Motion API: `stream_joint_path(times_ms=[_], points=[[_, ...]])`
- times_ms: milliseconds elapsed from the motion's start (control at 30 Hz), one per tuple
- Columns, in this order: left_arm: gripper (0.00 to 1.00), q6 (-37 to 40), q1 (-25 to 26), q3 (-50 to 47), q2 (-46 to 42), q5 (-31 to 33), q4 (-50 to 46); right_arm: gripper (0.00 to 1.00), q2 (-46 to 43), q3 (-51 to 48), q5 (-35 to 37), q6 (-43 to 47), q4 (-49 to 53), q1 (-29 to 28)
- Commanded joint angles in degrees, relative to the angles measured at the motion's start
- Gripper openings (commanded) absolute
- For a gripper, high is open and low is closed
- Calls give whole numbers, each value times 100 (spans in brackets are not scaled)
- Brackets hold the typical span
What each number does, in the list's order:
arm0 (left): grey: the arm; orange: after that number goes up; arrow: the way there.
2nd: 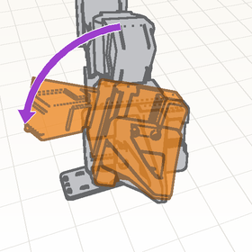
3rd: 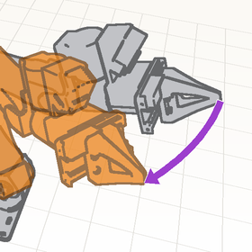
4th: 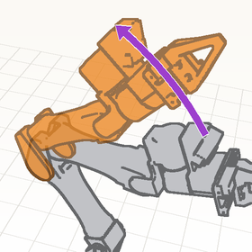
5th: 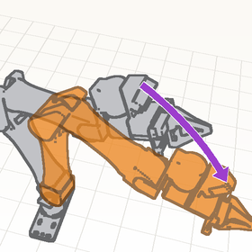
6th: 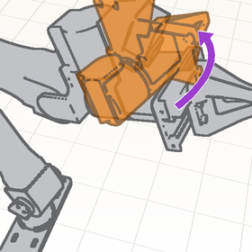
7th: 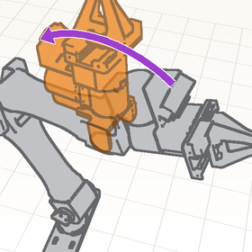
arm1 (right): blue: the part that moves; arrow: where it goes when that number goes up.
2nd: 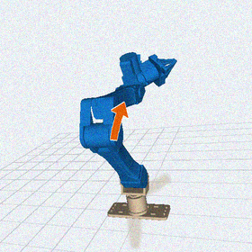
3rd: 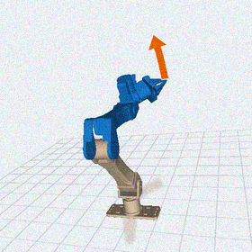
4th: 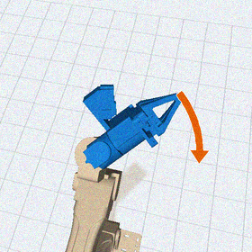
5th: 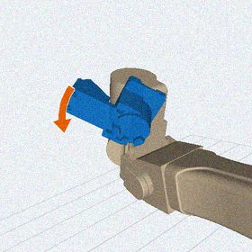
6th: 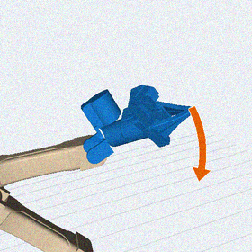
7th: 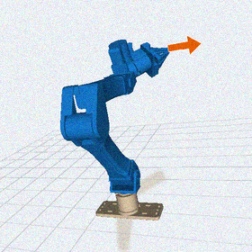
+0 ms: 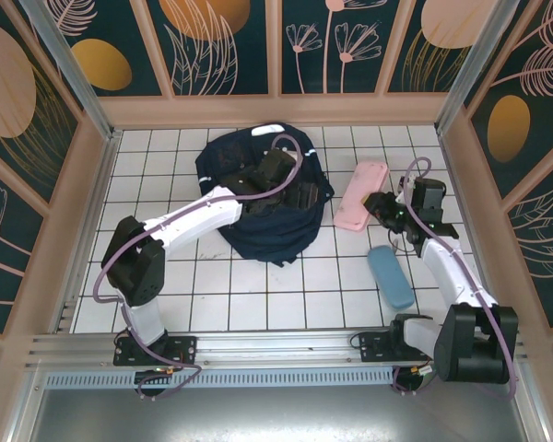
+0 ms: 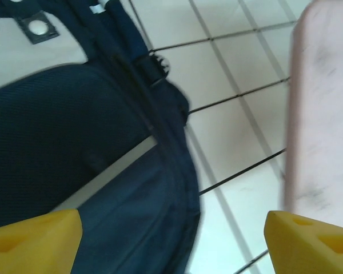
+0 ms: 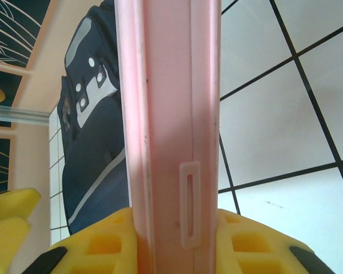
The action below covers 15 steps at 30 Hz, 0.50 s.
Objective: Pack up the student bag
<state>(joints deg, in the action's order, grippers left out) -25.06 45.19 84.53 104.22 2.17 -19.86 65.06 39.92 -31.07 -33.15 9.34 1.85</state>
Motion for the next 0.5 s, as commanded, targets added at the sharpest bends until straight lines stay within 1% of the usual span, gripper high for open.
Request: stream_joint_path(times_ms=[0, 33, 133, 200, 233, 333, 400, 467], points=[[84, 1399, 111, -275, 68, 405, -674, 16, -177, 177, -84, 106, 153, 26], [84, 1685, 151, -309, 109, 393, -697, 16, -193, 173, -86, 107, 162, 20], [82, 2215, 194, -302, 303, 638, -809, 16, -203, 167, -83, 98, 182, 25], [75, 2464, 199, -137, 547, 911, -944, 15, -208, 166, -92, 89, 199, 26], [74, 2636, 196, 69, 750, 948, -1181, 15, -210, 160, -97, 88, 192, 22], [72, 2986, 199, 597, 1265, 1112, -1682, 15, -202, 173, -118, 78, 177, 26], [72, 3162, 196, 756, 1459, 1075, -1800, 16, -204, 176, -119, 64, 173, 26], [70, 3221, 200, 881, 1584, 1256, -1820, 15, -223, 185, -119, 46, 175, 26]])
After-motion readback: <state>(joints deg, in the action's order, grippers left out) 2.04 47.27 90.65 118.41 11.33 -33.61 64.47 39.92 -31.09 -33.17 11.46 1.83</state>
